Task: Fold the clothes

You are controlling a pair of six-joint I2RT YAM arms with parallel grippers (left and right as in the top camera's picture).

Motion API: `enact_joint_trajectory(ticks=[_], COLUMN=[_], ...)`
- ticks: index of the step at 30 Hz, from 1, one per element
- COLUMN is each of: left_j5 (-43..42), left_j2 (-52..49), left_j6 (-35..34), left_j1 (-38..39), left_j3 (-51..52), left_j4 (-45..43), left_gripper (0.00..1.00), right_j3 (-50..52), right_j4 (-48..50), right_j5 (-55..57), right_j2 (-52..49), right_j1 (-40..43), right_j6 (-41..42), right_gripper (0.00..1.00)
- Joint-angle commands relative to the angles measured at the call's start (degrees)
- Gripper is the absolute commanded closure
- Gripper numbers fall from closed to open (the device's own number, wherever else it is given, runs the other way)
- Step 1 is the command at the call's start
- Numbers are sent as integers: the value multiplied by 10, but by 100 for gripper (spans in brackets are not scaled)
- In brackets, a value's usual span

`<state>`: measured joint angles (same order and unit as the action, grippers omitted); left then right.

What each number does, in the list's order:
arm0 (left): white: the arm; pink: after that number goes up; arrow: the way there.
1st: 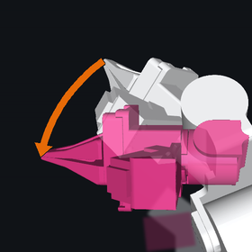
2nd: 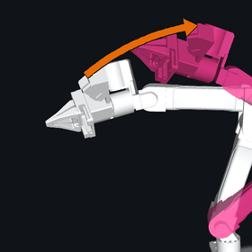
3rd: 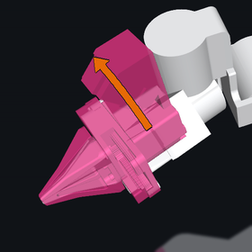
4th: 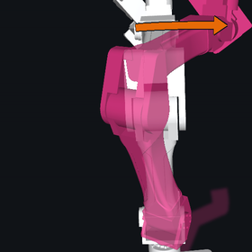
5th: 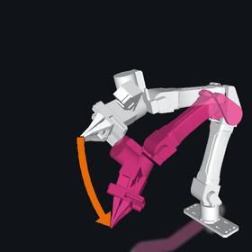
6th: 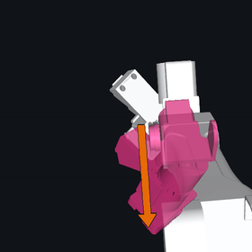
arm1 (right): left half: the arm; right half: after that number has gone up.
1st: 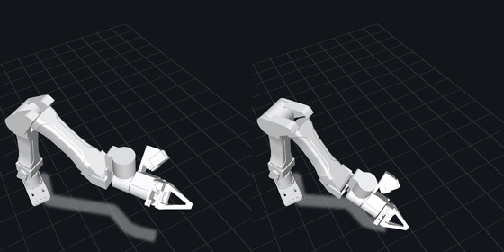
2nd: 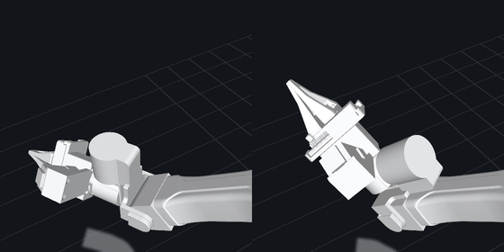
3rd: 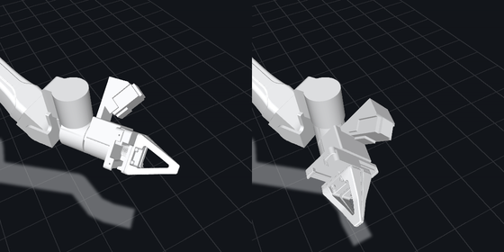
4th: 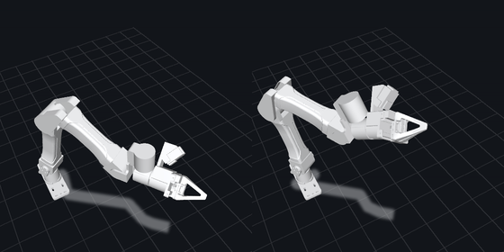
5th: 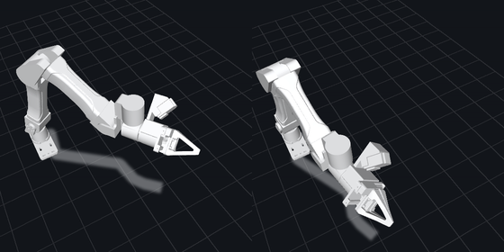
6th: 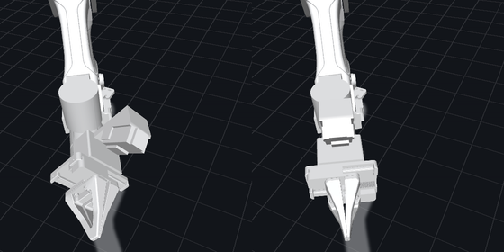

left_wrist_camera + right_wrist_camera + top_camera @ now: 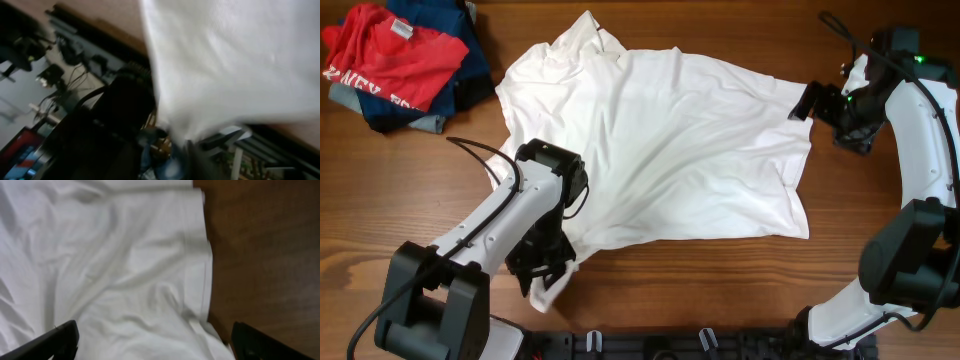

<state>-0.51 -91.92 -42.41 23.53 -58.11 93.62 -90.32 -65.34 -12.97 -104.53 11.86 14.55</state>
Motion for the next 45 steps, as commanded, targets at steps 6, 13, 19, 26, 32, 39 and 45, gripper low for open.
enact_joint_trajectory(ticks=[6, 13, 19, 26, 32, 39, 45], left_j5=[-25, -33, -33, -33, -33, -33, -33], left_j2=[10, 10, 10, 10, 10, 10, 10], left_j6=[-14, -14, -14, -14, -14, -14, -5], left_j1=[3, 3, 3, 3, 3, 3, 3], left_j3=[5, 5, 5, 5, 5, 5, 5], left_j4=[-118, -195, -203, -193, -193, -192, -202], left_gripper=[0, 0, 0, 0, 0, 0, 0], right_j3=[0, -5, -5, -5, -5, -5, -5], right_j4=[134, 245, 322, 353, 358, 374, 416], right_j5=[-45, 10, 32, 62, 89, 157, 210], right_j2=[-18, -108, -178, -219, -254, -273, -303], right_j1=[-5, -27, -36, -36, -35, -28, 21], right_j6=[6, 3, 16, 21, 21, 21, 20], right_gripper=[70, 96, 95, 96, 96, 96, 96])
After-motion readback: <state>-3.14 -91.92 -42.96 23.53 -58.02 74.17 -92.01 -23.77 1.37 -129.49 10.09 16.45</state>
